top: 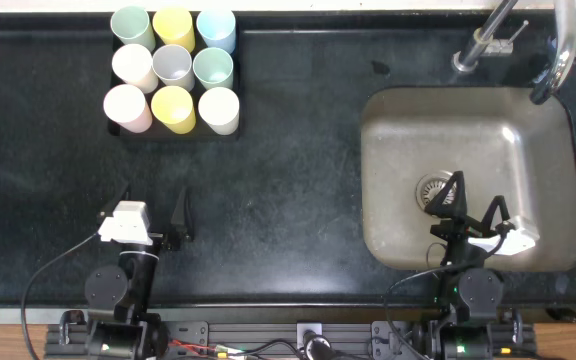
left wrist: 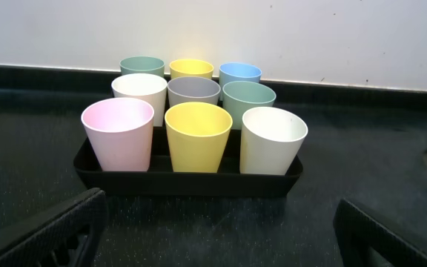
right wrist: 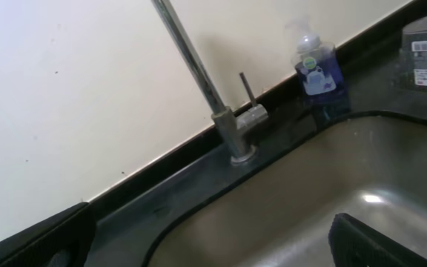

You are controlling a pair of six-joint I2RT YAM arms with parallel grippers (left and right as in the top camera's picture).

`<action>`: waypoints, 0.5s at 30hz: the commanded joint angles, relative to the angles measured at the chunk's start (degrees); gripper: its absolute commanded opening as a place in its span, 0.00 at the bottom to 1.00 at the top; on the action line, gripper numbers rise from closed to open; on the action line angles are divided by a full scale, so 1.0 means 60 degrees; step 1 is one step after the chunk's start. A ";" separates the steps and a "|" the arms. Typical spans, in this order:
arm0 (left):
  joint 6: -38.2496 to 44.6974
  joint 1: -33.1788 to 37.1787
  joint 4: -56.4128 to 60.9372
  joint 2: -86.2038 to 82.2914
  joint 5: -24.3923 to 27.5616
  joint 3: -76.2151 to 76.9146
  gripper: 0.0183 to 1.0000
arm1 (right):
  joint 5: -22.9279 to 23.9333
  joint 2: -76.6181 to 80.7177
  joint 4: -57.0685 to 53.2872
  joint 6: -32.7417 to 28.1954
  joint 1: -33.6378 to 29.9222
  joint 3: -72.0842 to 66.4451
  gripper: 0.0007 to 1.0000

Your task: Store Cups

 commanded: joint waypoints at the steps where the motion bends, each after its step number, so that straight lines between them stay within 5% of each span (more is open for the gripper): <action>1: 0.0175 0.0095 -0.0029 -0.0095 0.0051 -0.0022 1.00 | 0.0033 -0.0117 0.0106 -0.0251 -0.0528 -0.0062 1.00; 13: 0.0178 0.0095 -0.0029 -0.0095 0.0051 -0.0022 1.00 | -0.0273 -0.0117 0.0033 -0.0255 -0.0255 -0.0062 1.00; 15: 0.0175 0.0095 -0.0029 -0.0095 0.0051 -0.0022 1.00 | -0.0659 -0.0117 0.0029 -0.0994 -0.0251 -0.0062 1.00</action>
